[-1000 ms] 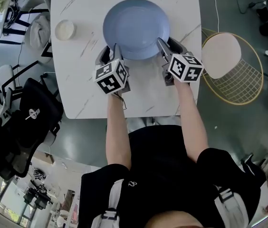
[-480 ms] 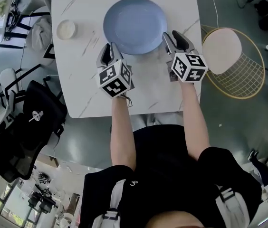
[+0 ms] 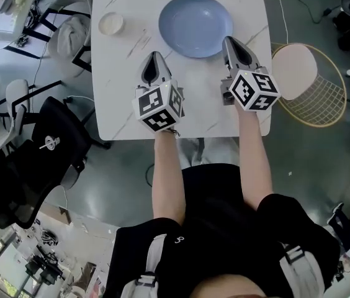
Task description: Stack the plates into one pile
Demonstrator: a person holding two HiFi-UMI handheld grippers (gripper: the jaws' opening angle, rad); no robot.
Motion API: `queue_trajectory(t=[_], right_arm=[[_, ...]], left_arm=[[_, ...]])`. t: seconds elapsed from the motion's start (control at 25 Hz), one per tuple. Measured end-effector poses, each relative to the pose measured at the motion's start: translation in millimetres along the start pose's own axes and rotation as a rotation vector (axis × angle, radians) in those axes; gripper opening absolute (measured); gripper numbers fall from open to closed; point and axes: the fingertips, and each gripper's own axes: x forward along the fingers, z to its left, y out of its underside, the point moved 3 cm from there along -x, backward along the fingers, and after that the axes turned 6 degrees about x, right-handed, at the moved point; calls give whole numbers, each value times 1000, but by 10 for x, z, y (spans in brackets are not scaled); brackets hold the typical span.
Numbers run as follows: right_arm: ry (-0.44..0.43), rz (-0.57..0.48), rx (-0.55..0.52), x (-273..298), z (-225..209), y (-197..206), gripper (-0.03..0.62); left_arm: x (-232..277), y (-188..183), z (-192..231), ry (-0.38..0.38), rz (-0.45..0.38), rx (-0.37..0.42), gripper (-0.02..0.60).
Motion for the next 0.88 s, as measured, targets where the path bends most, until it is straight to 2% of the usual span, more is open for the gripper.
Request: queue_trajectory(t=[0.48,0.68,0.88], right_arm=[[-182,-192,-95,-424,1352,-541,8],[-250,-263,-226,-681,1819,-713,8],[-264,-304,-366,-834,2125,-844,8]], left_arm=[[-933,-833,437,18,-257,12,15],[-1279,-1144,498,26,-356,68,15],[-1476,-1415,474,41,-429,131,15]])
